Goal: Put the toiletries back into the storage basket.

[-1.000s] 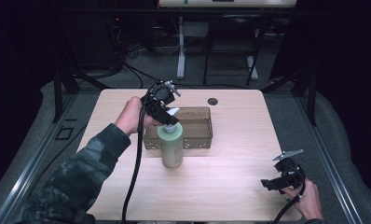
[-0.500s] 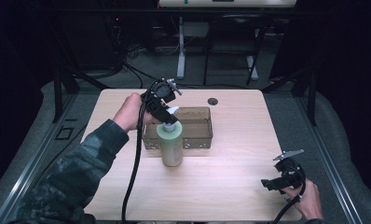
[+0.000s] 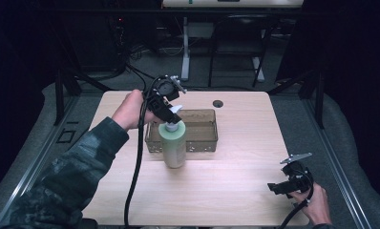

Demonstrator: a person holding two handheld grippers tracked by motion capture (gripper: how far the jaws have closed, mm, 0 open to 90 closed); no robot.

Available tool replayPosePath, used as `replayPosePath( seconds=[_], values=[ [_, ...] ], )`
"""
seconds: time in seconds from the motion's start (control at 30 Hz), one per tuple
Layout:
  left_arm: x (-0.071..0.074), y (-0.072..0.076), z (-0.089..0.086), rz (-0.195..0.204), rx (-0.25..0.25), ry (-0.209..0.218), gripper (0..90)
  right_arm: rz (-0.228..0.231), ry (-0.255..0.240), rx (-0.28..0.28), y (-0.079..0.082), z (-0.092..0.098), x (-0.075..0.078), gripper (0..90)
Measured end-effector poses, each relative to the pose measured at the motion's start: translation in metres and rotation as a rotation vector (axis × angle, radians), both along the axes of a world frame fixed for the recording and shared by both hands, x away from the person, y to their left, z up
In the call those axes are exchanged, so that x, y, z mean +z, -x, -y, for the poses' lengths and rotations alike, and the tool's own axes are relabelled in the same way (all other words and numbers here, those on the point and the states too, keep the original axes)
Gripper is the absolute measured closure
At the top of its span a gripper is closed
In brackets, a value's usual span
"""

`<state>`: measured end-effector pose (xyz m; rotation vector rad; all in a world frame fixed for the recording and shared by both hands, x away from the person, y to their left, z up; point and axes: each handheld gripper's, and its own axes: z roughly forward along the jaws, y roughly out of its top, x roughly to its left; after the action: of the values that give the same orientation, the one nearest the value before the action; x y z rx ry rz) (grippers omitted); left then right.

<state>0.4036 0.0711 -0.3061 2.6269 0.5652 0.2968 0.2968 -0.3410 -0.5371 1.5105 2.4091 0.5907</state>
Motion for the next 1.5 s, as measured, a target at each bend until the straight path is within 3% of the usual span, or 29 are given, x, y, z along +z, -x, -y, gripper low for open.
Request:
replayPosePath(
  seconds=[1.17,1.5],
  values=[
    [0.037,0.000,-0.003,0.020,-0.008,-0.024,62.6,-0.002,-0.004,0.000,0.000,0.000,0.000,3.0],
    [0.048,-0.002,-0.005,0.042,0.006,-0.034,62.7,0.001,0.002,0.002,0.000,0.001,0.001,3.0]
  ],
)
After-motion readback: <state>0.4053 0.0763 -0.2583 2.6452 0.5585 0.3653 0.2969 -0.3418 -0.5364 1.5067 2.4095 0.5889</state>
